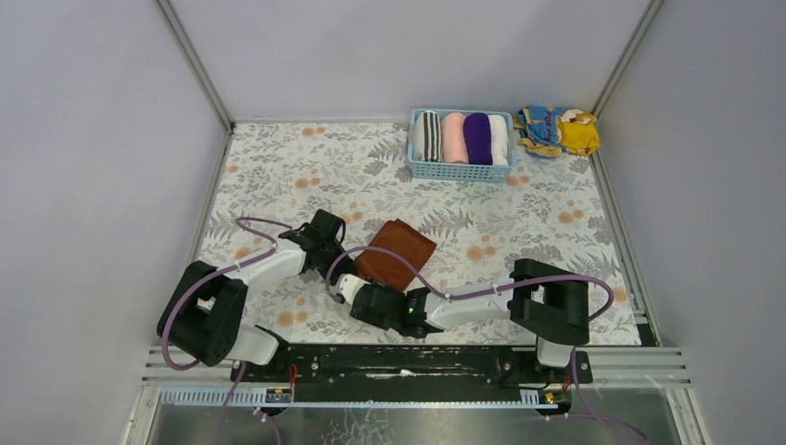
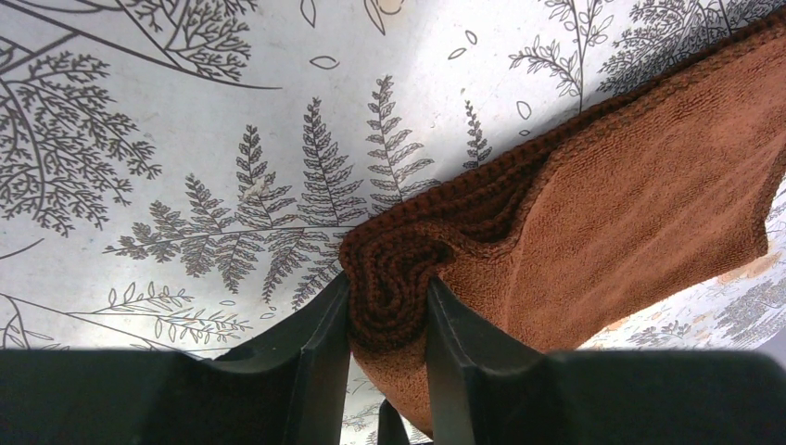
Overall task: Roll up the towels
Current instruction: Roll the towel at the center of the board.
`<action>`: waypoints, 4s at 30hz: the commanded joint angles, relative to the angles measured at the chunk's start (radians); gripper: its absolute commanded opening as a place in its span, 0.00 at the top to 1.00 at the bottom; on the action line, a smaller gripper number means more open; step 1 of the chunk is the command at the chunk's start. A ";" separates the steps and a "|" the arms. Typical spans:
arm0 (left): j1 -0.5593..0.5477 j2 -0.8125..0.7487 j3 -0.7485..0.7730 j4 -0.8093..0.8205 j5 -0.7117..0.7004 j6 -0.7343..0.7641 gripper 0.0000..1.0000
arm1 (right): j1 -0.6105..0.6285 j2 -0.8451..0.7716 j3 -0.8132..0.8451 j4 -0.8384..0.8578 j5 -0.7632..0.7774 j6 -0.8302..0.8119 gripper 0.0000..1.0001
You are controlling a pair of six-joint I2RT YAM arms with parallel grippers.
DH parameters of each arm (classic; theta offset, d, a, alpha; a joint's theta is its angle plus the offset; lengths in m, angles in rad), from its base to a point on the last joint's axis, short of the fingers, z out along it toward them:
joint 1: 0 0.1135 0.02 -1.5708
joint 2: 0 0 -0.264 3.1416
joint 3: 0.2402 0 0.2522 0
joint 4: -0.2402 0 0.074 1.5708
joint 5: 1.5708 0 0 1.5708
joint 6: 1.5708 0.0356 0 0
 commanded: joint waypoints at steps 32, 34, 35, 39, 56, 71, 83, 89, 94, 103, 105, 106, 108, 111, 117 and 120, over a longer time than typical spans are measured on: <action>0.010 -0.259 -0.013 -0.094 0.039 -0.027 0.28 | -0.589 0.116 -0.411 1.157 -1.214 0.979 0.93; 0.002 -0.231 -0.005 -0.075 0.043 -0.027 0.28 | -0.604 0.149 -0.417 1.185 -1.220 1.008 0.93; -0.003 -0.218 -0.003 -0.066 0.044 -0.026 0.28 | -0.613 0.162 -0.420 1.197 -1.221 1.020 0.92; -0.017 -0.159 0.004 -0.017 0.047 -0.030 0.30 | -0.630 0.198 -0.409 1.160 -1.230 1.020 0.91; -0.028 0.030 -0.035 0.043 -0.015 -0.012 0.46 | -0.596 -0.219 -0.226 0.189 -0.879 0.412 0.37; -0.028 0.051 -0.026 0.029 -0.024 -0.007 0.46 | -0.106 -0.218 -0.026 -0.047 -0.087 0.041 0.29; -0.028 0.044 -0.021 0.028 -0.021 -0.007 0.45 | -0.068 -0.002 -0.009 -0.039 -0.009 -0.013 0.33; -0.028 0.016 -0.012 0.014 -0.025 -0.008 0.43 | -0.069 0.066 0.002 -0.068 -0.008 0.000 0.53; -0.026 -0.092 0.000 -0.056 -0.071 -0.019 0.35 | -0.100 0.003 -0.028 -0.032 -0.219 0.059 0.77; -0.019 -0.265 0.023 -0.177 -0.107 -0.020 0.27 | -0.310 -0.109 -0.177 0.234 -0.754 0.316 0.82; -0.020 -0.280 0.013 -0.177 -0.092 -0.024 0.26 | -0.363 -0.101 -0.217 0.313 -0.852 0.404 0.82; -0.020 -0.284 0.008 -0.174 -0.085 -0.026 0.26 | -0.388 -0.096 -0.241 0.363 -0.897 0.441 0.82; -0.020 -0.286 0.000 -0.157 -0.063 -0.027 0.26 | -0.434 -0.079 -0.293 0.476 -0.980 0.524 0.82; -0.023 -0.263 0.002 -0.112 -0.009 -0.022 0.27 | -0.503 -0.027 -0.365 0.683 -1.105 0.673 0.81; -0.056 -0.164 0.054 -0.045 0.012 -0.016 0.28 | -0.584 0.109 -0.460 1.029 -1.223 0.922 0.80; -0.074 -0.100 0.080 -0.022 0.010 -0.008 0.28 | -0.594 0.146 -0.481 1.076 -1.220 0.957 0.79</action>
